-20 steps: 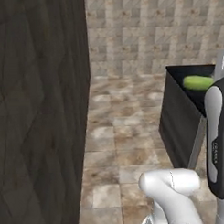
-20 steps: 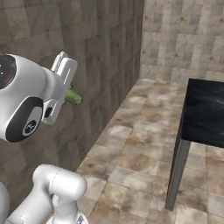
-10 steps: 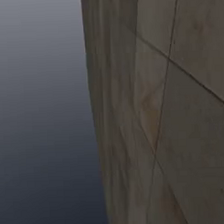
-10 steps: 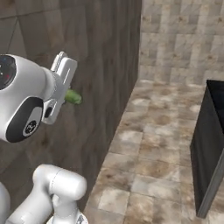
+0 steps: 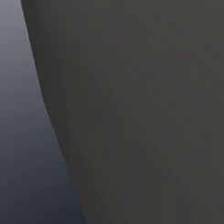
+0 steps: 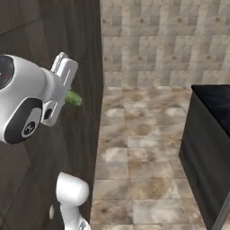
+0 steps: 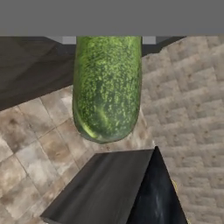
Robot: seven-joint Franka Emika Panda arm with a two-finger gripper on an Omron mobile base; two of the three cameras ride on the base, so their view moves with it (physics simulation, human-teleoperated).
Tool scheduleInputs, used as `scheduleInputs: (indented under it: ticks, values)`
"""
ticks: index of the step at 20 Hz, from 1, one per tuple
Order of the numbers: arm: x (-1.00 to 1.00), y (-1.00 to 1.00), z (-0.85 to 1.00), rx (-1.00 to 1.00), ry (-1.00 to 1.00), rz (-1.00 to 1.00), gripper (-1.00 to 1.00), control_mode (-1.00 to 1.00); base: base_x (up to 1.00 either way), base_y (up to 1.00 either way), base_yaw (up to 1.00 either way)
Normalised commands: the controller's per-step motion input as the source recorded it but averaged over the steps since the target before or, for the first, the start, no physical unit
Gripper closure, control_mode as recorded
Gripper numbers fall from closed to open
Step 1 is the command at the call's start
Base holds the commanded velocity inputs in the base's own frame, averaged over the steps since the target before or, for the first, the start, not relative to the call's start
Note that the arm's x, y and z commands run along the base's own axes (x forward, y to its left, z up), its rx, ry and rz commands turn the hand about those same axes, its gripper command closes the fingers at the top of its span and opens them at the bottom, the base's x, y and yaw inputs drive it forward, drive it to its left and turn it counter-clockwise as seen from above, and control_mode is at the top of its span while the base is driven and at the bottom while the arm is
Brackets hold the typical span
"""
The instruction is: Transport the steak and cucumber to the fridge. Place the steak on the rack containing meat and place the cucumber on the rack containing the vegetable, ensuring meats and vegetables are on different racks.
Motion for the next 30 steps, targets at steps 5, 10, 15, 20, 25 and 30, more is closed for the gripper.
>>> scheduleInputs:
  ticks: [5,10,15,20,25,30]
  values:
    - [0.00,0.00,0.00,0.00,0.00,0.00,1.00,1.00,1.00,0.95,-0.51]
    - [0.00,0.00,0.00,0.00,0.00,0.00,1.00,1.00,1.00,1.00,-0.50]
    - [0.00,0.00,0.00,0.00,0.00,0.00,1.00,1.00,1.00,1.00,-0.50]
    - [0.00,0.00,0.00,0.00,0.00,0.00,1.00,1.00,1.00,1.00,-0.49]
    - [0.00,0.00,0.00,0.00,0.00,0.00,1.00,1.00,1.00,1.00,-0.46]
    - [0.00,0.00,0.00,0.00,0.00,0.00,1.00,1.00,1.00,1.00,-0.41]
